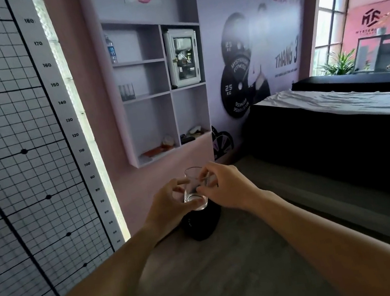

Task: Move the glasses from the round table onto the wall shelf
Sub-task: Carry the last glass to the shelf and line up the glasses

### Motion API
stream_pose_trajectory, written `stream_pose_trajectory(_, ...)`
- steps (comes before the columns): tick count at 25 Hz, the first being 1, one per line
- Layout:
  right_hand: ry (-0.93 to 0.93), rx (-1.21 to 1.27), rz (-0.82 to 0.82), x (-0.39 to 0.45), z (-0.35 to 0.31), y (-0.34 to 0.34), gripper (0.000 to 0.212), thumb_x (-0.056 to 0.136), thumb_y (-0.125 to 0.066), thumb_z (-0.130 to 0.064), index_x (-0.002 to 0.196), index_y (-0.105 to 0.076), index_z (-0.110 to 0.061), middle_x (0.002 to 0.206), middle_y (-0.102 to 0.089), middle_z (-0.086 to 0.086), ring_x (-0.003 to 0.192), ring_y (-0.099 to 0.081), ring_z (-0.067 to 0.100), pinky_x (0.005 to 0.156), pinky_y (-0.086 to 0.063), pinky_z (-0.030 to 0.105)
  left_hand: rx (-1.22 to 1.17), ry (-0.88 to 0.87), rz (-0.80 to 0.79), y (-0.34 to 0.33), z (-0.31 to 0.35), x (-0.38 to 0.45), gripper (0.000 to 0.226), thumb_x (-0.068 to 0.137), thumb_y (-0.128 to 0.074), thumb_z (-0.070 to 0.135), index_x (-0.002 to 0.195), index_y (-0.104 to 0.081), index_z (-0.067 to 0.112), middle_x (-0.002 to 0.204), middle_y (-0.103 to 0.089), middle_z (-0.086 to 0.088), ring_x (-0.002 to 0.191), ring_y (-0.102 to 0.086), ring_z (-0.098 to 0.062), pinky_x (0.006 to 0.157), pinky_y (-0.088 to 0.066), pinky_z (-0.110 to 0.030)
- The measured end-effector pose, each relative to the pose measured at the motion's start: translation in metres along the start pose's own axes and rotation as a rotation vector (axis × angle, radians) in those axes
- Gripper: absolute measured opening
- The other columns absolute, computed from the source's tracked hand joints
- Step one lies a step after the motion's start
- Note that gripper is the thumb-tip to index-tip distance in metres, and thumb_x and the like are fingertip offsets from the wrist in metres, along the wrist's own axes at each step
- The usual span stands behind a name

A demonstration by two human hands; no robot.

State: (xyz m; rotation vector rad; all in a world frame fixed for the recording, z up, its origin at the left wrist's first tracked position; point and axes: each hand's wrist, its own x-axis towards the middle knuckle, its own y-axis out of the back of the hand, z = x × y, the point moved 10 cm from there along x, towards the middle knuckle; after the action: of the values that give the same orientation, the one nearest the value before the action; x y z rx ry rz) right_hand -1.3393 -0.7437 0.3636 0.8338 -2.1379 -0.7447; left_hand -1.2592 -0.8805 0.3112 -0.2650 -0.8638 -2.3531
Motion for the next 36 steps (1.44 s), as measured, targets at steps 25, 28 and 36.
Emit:
stream_pose_trajectory(25,0.191,0.072,-0.069,0.422,0.172,-0.041,0.012,0.090,-0.062,-0.033,0.100,-0.058,-0.028,0.090,-0.069,-0.004,0.082,-0.067,0.013,0.072,-0.058,0.035,0.031,0.018,0.202,-0.014,-0.135,0.414,0.061,0.055,-0.086,0.058,0.108,-0.064,0.039,0.105,-0.069,0.012,0.094,-0.066,-0.004,0.086,-0.056,-0.036)
stream_pose_trajectory(28,0.224,0.060,-0.069,0.484,0.180,-0.061,0.010,0.091,-0.062,-0.030,0.099,-0.056,-0.028,0.092,-0.069,-0.001,0.074,-0.065,0.010,0.058,-0.051,0.022,0.007,0.042,0.233,0.003,-0.169,0.468,0.070,0.054,-0.091,0.050,0.115,-0.063,0.031,0.107,-0.068,0.001,0.083,-0.070,-0.016,0.081,-0.059,-0.045)
stream_pose_trajectory(36,0.265,0.158,-0.077,0.683,0.178,-0.109,0.011,0.092,-0.061,-0.030,0.096,-0.051,-0.035,0.088,-0.064,-0.006,0.068,-0.064,0.004,0.057,-0.050,0.018,0.045,0.013,0.320,0.086,-0.232,0.634,0.076,0.046,-0.078,0.071,0.115,-0.058,0.045,0.111,-0.064,0.008,0.080,-0.068,-0.015,0.081,-0.058,-0.042)
